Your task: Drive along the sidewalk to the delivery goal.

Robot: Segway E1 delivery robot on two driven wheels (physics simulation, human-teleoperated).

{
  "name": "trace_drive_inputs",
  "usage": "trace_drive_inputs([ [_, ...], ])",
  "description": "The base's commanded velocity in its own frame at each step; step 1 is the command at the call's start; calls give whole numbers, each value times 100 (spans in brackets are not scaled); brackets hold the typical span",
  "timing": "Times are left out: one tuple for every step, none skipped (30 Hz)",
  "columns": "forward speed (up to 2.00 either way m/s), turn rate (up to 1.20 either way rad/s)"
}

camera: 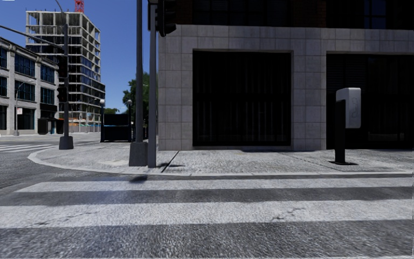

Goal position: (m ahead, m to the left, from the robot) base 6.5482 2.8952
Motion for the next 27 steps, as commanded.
trace_drive_inputs([
  [200, 20],
  [200, 20],
  [200, 20],
  [200, 20],
  [200, 20],
  [200, 20],
  [200, 20],
  [200, 20],
  [200, 20],
  [200, 20],
  [200, 20],
  [200, 20],
  [200, 0],
  [200, 0],
  [200, 0],
  [200, 0],
  [200, 0],
  [200, 0],
  [200, 0],
  [200, 0],
  [200, 0],
  [200, 0],
  [200, 0],
  [200, 0],
  [200, 0],
  [200, 0],
  [200, 0],
])
